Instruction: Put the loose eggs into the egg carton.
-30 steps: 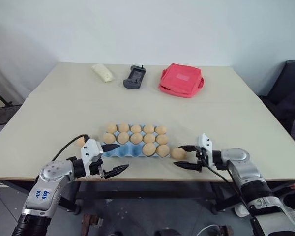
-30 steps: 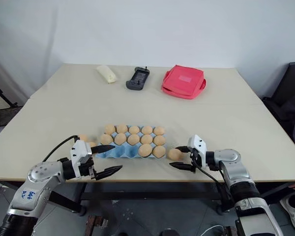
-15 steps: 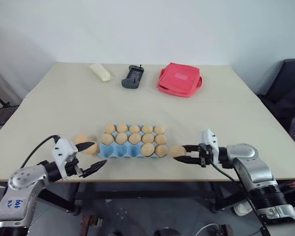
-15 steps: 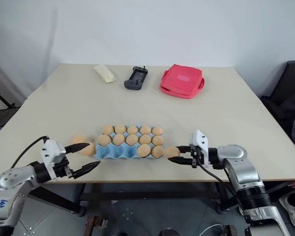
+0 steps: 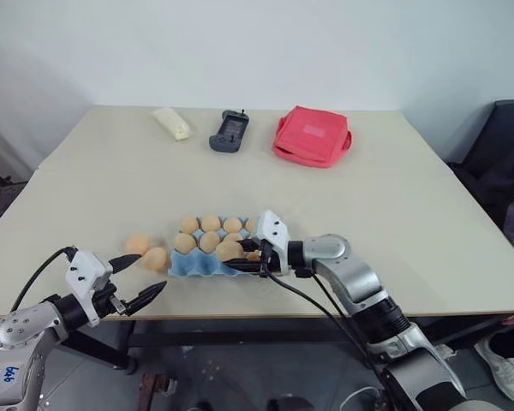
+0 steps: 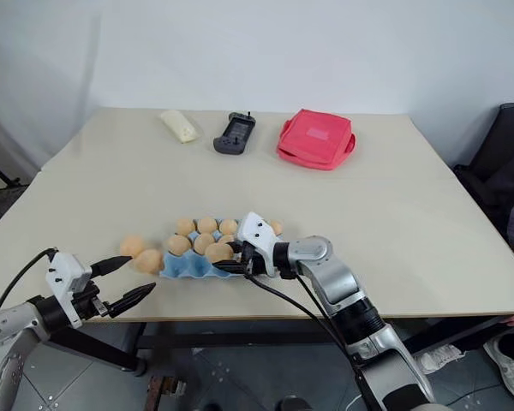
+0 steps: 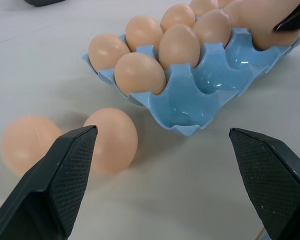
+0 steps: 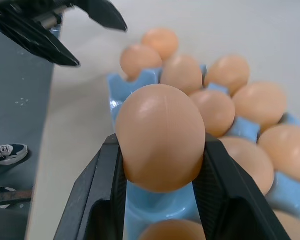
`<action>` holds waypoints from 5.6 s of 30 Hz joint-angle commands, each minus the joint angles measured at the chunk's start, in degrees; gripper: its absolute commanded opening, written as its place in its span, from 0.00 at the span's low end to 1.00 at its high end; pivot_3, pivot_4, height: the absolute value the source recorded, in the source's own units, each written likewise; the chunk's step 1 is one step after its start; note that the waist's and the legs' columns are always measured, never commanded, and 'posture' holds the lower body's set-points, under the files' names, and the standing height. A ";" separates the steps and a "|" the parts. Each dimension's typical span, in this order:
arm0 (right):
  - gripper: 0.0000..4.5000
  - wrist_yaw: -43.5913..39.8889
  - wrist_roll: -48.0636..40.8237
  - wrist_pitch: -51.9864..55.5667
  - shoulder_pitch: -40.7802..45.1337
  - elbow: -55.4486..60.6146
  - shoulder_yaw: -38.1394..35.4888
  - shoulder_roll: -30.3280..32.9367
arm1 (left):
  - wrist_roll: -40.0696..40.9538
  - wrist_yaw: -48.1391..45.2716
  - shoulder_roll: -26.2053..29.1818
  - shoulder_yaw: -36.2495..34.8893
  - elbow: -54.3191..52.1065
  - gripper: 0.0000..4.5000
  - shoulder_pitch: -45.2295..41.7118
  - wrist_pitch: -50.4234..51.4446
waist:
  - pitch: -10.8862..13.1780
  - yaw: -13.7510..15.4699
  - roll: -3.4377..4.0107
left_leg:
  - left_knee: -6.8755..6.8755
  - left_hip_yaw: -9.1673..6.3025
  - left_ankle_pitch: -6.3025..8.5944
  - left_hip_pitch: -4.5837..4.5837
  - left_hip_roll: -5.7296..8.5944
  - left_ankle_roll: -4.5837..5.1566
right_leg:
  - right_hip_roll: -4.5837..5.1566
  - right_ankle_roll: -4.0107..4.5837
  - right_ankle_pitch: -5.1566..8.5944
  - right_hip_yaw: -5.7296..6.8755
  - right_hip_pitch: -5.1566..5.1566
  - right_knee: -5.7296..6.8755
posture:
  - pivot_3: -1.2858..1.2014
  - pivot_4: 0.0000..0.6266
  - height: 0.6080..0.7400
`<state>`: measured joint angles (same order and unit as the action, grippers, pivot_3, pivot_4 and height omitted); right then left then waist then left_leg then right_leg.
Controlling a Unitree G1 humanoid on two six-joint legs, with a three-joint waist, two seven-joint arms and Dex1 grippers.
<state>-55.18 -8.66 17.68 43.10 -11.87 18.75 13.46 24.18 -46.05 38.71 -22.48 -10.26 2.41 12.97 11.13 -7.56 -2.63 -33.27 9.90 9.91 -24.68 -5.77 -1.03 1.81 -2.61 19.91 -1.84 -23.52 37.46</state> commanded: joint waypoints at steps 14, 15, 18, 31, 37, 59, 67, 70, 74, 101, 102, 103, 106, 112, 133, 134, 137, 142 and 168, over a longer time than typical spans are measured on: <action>0.99 -19.11 -14.22 -11.68 -11.39 10.68 -11.78 12.42 | 5.57 -0.21 1.55 -10.24 0.49 1.00 6.63 1.91 | 0.00 -0.19 -0.02 | -0.05 -0.06 -0.11 0.15 -0.17 -0.17 | -0.23 -0.04 0.01 0.01 0.04 0.18 | 0.52 0.24 1.00; 0.99 -19.15 -14.06 -12.47 -12.05 10.45 -12.25 13.03 | 6.11 -0.94 1.86 -10.93 0.93 1.00 7.54 2.54 | 0.00 -0.38 -0.02 | -0.05 -0.05 -0.11 0.15 -0.17 -0.17 | -0.23 -0.04 0.01 -0.01 0.03 0.19 | 0.52 0.24 1.00; 0.99 -19.58 -14.43 -13.89 -14.67 7.93 -14.73 15.40 | 4.50 -2.19 2.56 -12.83 4.61 1.00 10.31 0.59 | 0.00 -0.57 -0.02 | -0.05 -0.05 -0.10 0.29 -0.18 -0.18 | -0.24 -0.01 0.02 -0.06 0.06 0.20 | 0.52 0.24 1.00; 0.99 -16.94 -13.30 -18.13 -14.80 1.83 -17.76 15.97 | 1.11 -1.45 1.79 -7.70 8.58 1.00 5.05 -3.62 | 0.00 -0.29 -0.03 | -0.04 -0.20 -0.08 0.39 -0.08 -0.17 | -0.09 0.70 0.41 -0.05 0.22 0.17 | 0.52 0.24 1.00; 0.99 -16.47 -12.84 -18.68 -14.72 2.44 -17.13 15.73 | -0.36 0.15 -0.21 -1.71 10.21 1.00 -1.82 -3.50 | 0.00 -0.32 -0.03 | -0.01 -0.16 -0.09 0.39 -0.09 -0.17 | -0.17 0.00 0.02 -0.06 0.22 0.18 | 0.52 0.24 1.00; 0.99 -12.21 -13.55 -15.09 -15.89 8.85 -16.45 15.10 | -6.47 1.85 -3.96 8.19 26.79 1.00 -17.37 -8.73 | 0.00 0.56 -0.03 | -0.35 -0.18 -0.14 0.39 -0.15 -0.20 | -0.28 -0.10 -0.03 -0.06 0.21 0.47 | 0.52 0.24 1.00; 1.00 -11.36 -13.47 -15.43 -15.97 8.89 -16.33 14.83 | -6.57 0.82 -4.52 8.93 29.84 0.52 -19.34 -10.26 | 0.00 1.44 -0.03 | -0.39 -0.18 -0.14 0.39 -0.15 -0.19 | -0.27 -0.10 -0.03 -0.06 0.22 0.48 | 0.52 0.24 1.00; 1.00 -11.09 -13.45 -15.41 -15.99 8.97 -16.23 14.74 | -6.47 0.48 -4.28 8.71 30.19 0.44 -18.97 -10.86 | 0.00 1.41 -0.03 | -0.39 -0.18 -0.13 0.39 -0.14 -0.19 | -0.27 -0.10 -0.03 -0.06 0.22 0.48 | 0.52 0.24 1.00; 1.00 -10.83 -13.35 -15.35 -15.94 8.98 -16.06 14.58 | -4.91 -0.72 -3.64 6.93 28.76 0.44 -17.06 -12.04 | 0.00 1.34 -0.03 | -0.39 -0.18 -0.14 0.39 -0.15 -0.19 | -0.28 -0.10 -0.03 -0.06 0.22 0.49 | 0.52 0.24 1.00; 1.00 -7.40 -13.10 -16.30 -20.11 11.11 -18.21 16.30 | -5.02 -4.63 -7.69 18.49 19.42 0.63 -26.53 -4.69 | 0.00 2.62 -0.03 | -0.58 -0.18 -0.12 0.40 -0.12 -0.08 | -0.37 -0.21 -0.09 -0.11 0.33 0.44 | 0.52 0.24 1.00; 1.00 -7.30 -13.17 -16.24 -20.28 11.32 -18.26 16.31 | -4.76 -4.82 -7.25 17.95 18.89 0.70 -25.96 -4.83 | 0.00 2.63 -0.03 | -0.58 -0.18 -0.12 0.39 -0.15 -0.08 | -0.37 -0.21 -0.09 -0.10 0.33 0.44 | 0.52 0.24 1.00; 1.00 -7.24 -13.22 -16.20 -20.49 11.51 -18.30 16.35 | -4.14 -5.04 -6.39 16.80 17.72 0.77 -24.87 -4.76 | 0.00 2.58 -0.03 | -0.58 -0.18 -0.13 0.39 -0.15 -0.08 | -0.36 -0.21 -0.09 -0.10 0.33 0.44 | 0.52 0.24 1.00; 1.00 -7.19 -13.31 -16.07 -20.82 11.85 -18.36 16.46 | -2.50 -6.33 -4.09 14.09 14.80 0.90 -21.83 -4.18 | 0.00 2.46 -0.03 | -0.58 -0.16 -0.12 0.40 -0.17 -0.09 | -0.37 -0.21 -0.09 -0.12 0.33 0.45 | 0.52 0.24 1.00; 1.00 -8.96 -14.19 -16.91 -20.11 10.69 -18.19 16.01 | 2.07 -7.71 2.12 4.05 9.01 0.94 -10.40 -0.98 | 0.01 2.34 -0.02 | -0.55 -0.17 -0.07 0.40 -0.21 -0.11 | -0.30 -0.19 -0.08 -0.10 0.33 0.43 | 0.52 0.24 1.00; 1.00 -13.58 -15.86 -16.52 -17.55 10.74 -14.99 12.73 | 2.82 9.26 -8.17 -12.34 7.12 1.00 7.29 -6.33 | -0.01 1.22 -0.05 | -0.47 -0.37 0.03 0.42 -0.09 0.00 | -0.06 0.76 0.43 0.03 0.56 0.12 | 0.52 0.24 1.00; 1.00 -13.58 -15.75 -16.50 -17.42 10.62 -14.99 12.79 | 2.32 9.64 -7.81 -11.72 7.75 1.00 5.37 -6.79 | -0.01 1.24 -0.05 | -0.46 -0.38 0.03 0.42 -0.08 0.00 | -0.05 0.76 0.43 0.06 0.58 0.09 | 0.52 0.24 1.00; 1.00 -13.47 -15.50 -16.27 -17.00 10.42 -14.90 12.89 | 0.59 10.67 -6.55 -9.26 11.27 1.00 -1.68 -7.44 | -0.01 1.29 -0.05 | -0.43 -0.38 0.03 0.45 -0.06 0.00 | -0.05 0.75 0.42 0.09 0.65 0.05 | 0.52 0.24 1.00; 1.00 -12.79 -15.00 -15.48 -16.44 11.00 -14.26 12.68 | -2.88 10.33 -5.47 -3.23 21.33 1.00 -14.15 -9.00 | -0.02 1.29 -0.06 | -0.36 -0.35 0.03 0.49 -0.06 0.01 | -0.11 0.08 0.05 0.10 0.69 0.02 | 0.52 0.24 1.00; 1.00 -8.91 -14.54 -14.57 -18.24 13.93 -13.84 12.46 | -2.05 -1.41 -4.48 6.19 24.56 0.47 -24.88 -9.95 | -0.02 2.79 -0.06 | -0.40 -0.24 0.04 0.47 -0.17 -0.09 | -0.29 -0.21 -0.09 0.05 0.56 0.12 | 0.52 0.24 1.00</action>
<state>-64.29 -22.74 3.80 25.34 0.10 5.42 26.05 20.45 -45.80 33.20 -16.91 19.91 -23.09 1.91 11.11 -4.76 -2.69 -33.67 9.67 9.95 -24.21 -5.95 -1.11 1.52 -2.81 19.81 -1.80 -22.95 37.58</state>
